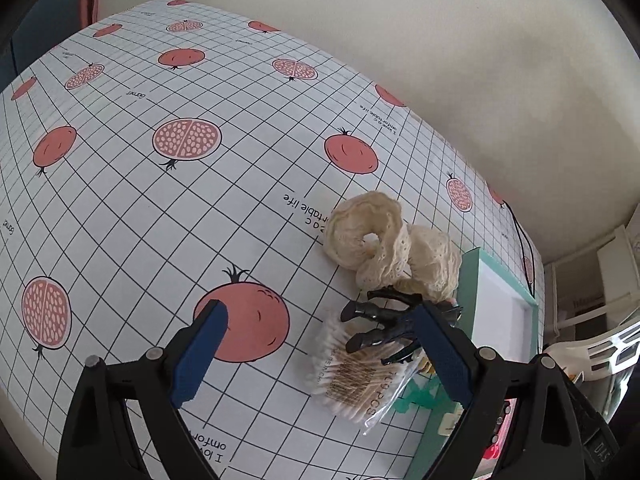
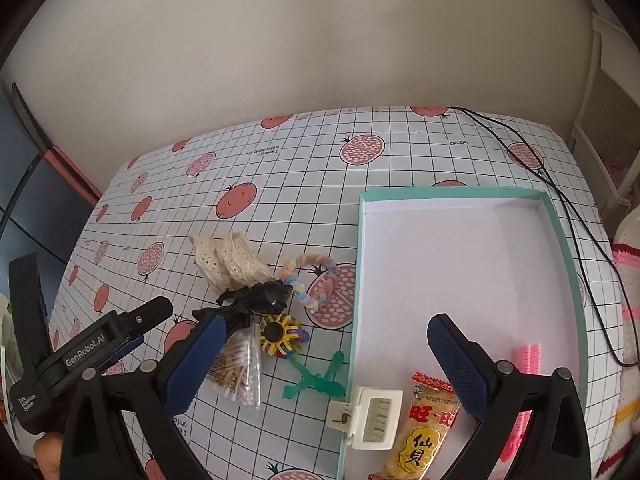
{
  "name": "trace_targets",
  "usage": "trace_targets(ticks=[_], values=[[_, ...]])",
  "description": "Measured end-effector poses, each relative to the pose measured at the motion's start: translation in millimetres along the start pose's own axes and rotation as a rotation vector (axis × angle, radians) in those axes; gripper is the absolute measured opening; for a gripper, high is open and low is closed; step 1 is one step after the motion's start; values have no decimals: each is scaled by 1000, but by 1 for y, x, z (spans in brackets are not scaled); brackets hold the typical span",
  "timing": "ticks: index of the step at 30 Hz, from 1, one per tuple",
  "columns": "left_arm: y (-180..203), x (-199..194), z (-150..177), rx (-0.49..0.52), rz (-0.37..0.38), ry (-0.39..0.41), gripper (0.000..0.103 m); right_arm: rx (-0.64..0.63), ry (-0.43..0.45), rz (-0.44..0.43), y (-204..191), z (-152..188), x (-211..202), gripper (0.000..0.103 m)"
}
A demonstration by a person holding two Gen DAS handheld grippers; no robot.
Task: Organize objects
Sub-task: 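Withdraw both open tools from the tray toward the remaining items, then move the left tool onto the black claw clip while the right tool approaches the yellow gear toy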
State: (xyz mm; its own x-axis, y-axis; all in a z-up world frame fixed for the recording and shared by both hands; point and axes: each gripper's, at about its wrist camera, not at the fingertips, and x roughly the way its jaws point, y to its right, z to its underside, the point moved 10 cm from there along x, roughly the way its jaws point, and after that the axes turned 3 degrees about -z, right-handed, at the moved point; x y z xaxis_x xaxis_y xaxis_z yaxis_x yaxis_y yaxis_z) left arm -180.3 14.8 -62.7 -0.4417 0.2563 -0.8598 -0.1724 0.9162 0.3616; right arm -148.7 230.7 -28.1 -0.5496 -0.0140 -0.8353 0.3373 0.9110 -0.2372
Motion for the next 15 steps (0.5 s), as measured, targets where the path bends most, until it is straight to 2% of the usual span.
trace_targets(ticks=[2, 4, 10, 15], values=[[5, 5, -1, 17, 2, -7, 94, -7, -11, 8, -2, -2, 4, 100], [7, 14, -1, 44, -28, -29, 93, -24, -22, 13, -5, -2, 11, 99], [16, 28, -6, 41, 13, -46, 93, -66, -58, 12, -8, 2, 31, 94], [5, 35, -3, 13, 0, -69, 93, -51, -110, -5, -12, 11, 50, 88]])
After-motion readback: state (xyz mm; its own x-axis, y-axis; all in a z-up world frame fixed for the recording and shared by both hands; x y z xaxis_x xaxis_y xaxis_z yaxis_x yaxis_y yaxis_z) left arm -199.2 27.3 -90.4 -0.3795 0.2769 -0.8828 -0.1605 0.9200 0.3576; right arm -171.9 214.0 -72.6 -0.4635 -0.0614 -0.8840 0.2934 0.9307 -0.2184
